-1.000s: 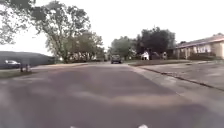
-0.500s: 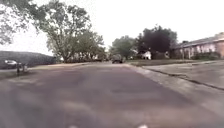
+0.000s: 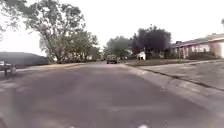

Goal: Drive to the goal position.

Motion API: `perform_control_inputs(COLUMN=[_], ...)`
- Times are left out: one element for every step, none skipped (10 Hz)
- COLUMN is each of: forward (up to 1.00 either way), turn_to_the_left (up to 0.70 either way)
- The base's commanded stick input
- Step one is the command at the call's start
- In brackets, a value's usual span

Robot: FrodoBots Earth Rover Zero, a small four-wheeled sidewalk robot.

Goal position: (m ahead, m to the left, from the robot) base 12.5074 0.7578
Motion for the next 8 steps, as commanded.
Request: perform_control_inputs(forward=[1.0,1.0,1.0,1.0,1.0,1.0,1.0,1.0], turn_to_the_left=[0.0,0.0,0.0,0.0,0.0,0.0,0.0,0.0])
